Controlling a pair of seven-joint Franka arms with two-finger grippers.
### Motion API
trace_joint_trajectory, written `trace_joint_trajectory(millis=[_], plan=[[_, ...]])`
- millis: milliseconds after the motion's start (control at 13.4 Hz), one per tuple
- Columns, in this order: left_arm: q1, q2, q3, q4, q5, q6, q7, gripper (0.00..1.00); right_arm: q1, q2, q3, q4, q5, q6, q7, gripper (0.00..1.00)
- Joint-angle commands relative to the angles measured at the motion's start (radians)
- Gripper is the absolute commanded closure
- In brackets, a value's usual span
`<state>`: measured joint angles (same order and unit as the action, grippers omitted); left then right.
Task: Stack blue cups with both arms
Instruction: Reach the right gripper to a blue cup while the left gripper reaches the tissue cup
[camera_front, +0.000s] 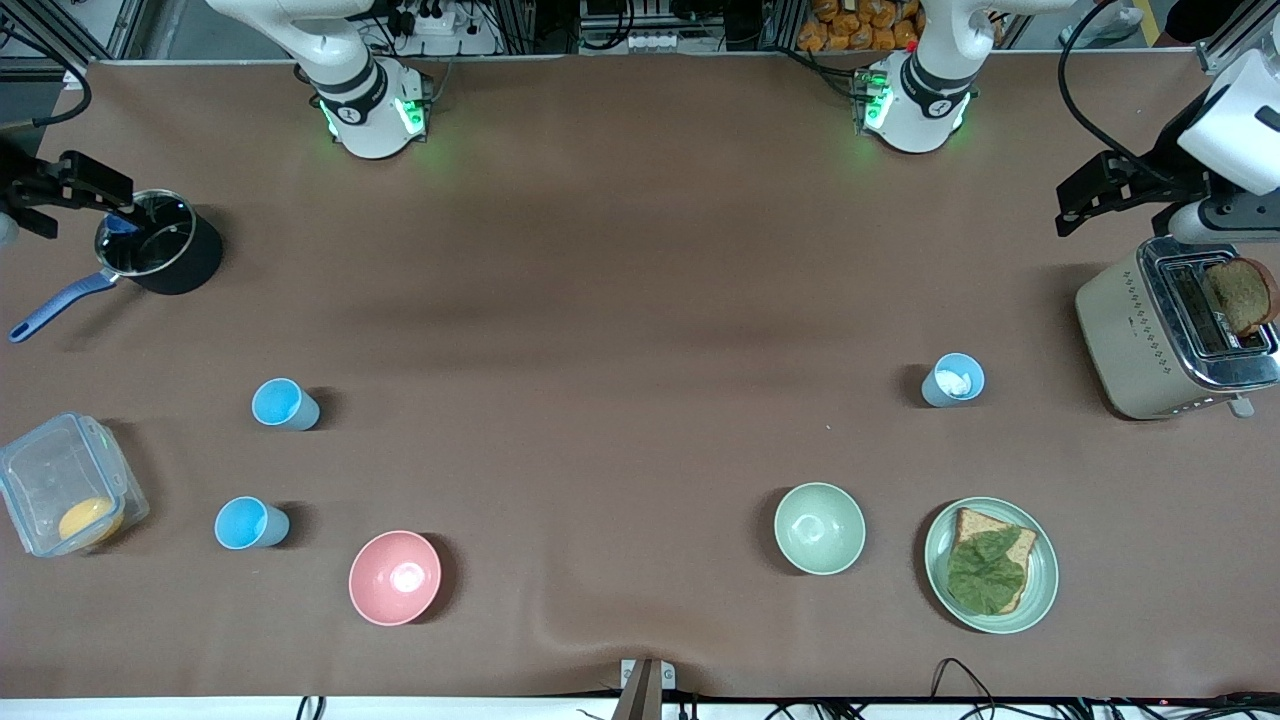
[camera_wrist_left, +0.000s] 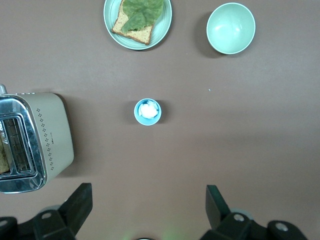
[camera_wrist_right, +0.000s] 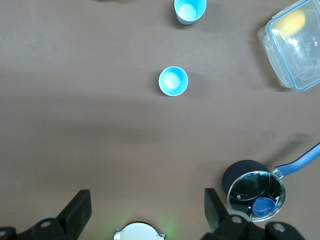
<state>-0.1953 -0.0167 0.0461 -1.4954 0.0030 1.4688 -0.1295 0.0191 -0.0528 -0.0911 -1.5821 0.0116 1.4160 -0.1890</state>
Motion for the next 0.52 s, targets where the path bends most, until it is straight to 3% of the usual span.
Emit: trace_joint_trajectory(millis=[0,298,446], plan=[[-0.001,0.014,-0.003,0.029,-0.017,-0.027,0.024,0.0,0.001,-0.015,-0.001,-0.01,-0.015,-0.005,-0.006,0.0],[0.011,0.076,-0.003,0.014,-0.017,-0.028,0.051,0.0,-0.001,-0.015,-0.001,-0.012,-0.015,-0.008,-0.006,0.0],[0.014,0.099,-0.003,-0.047,-0.018,-0.001,0.07,0.0,-0.004,-0.007,-0.003,-0.01,-0.016,-0.008,-0.009,0.0]])
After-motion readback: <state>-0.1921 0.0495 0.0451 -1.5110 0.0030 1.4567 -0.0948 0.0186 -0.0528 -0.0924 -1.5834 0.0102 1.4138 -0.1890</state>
